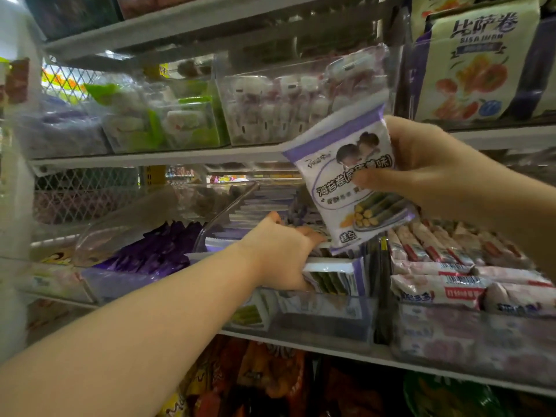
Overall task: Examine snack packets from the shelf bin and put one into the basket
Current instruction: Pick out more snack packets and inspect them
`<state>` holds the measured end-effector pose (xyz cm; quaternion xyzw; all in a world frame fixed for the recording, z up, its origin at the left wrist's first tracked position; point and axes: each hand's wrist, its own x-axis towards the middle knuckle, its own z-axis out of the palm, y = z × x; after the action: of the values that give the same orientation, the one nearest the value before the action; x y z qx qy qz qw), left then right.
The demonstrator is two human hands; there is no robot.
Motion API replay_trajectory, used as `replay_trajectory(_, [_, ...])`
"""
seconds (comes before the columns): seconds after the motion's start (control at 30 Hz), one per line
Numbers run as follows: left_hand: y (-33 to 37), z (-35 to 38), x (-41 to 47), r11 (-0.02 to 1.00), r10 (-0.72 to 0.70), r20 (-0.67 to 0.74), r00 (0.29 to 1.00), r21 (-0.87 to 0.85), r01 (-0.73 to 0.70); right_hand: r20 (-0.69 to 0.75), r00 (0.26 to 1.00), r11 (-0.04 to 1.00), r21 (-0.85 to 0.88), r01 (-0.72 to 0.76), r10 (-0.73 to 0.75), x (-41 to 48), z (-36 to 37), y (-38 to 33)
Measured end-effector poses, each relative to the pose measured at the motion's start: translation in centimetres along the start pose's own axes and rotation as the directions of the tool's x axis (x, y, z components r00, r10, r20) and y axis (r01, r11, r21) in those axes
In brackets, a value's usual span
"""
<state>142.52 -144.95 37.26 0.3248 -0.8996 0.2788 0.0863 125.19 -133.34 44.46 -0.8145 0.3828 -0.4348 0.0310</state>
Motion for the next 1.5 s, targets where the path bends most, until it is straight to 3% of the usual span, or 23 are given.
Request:
replay_trajectory(0.07, [-0.1,-0.2,0.0,1.0,-0.022,0.024,0.999,-0.016,0.022,0.084,0.996,0.993,0.116,0.015,-0.025,-0.7,0.6,0.1])
replay_trajectory(0.2, [-0.3,0.1,0.5,1.0,-0.025,0.061,0.998,0.002,0.025,0.21,0.977,0.999,0.032,-0.03,0.023,-1.5,1.6,0.8])
replay_trajectory(0.37, [-0.7,0.0,0.6,0.998,-0.033,0.083,0.996,-0.046,0.037,0.045,0.998,0.969,-0.245,-0.028,0.041,-1.6,2.6,0.7])
replay_trajectory(0.6, [-1.2,-0.5,1.5,0.992,-0.088,0.224,0.971,-0.065,0.105,-0.087,0.992,0.926,-0.359,-0.116,0.091,-1.9,3.7,1.3])
replay_trajectory(0.7, [-1.6,-0.6,1.6,0.969,-0.144,0.247,0.958,-0.16,0.186,-0.069,0.984,0.892,-0.417,-0.178,0.164,-1.4,4.6,1.6])
replay_trajectory(0.77, [-1.8,-0.5,1.4,0.968,-0.118,0.227,0.967,-0.193,0.163,-0.003,0.973,0.852,-0.482,-0.205,0.232,-0.8,5.2,1.6])
replay_trajectory(0.9, [-1.4,-0.6,0.7,0.984,-0.142,0.255,0.956,-0.071,0.165,0.071,0.95,0.797,-0.565,-0.212,0.303,0.0,5.6,1.5])
replay_trajectory(1.03, [-2.3,-1.3,-1.6,0.984,-0.17,0.154,0.973,0.077,0.159,0.137,0.93,0.776,-0.599,-0.197,0.342,0.1,5.9,1.9])
replay_trajectory(1.23, [-5.1,-3.1,-5.9,0.955,-0.234,-0.093,0.968,-0.209,0.211,0.383,0.84,0.793,-0.602,-0.089,0.384,0.9,6.4,2.0])
replay_trajectory(1.37, [-3.8,-2.6,-6.4,0.895,-0.249,-0.165,0.954,-0.416,0.162,0.521,0.742,0.777,-0.63,0.001,0.421,1.4,7.2,2.2])
replay_trajectory(1.5, [-2.2,-2.8,-6.4,0.846,-0.165,-0.146,0.975,-0.529,0.064,0.542,0.723,0.744,-0.666,0.058,0.428,1.9,8.3,2.1])
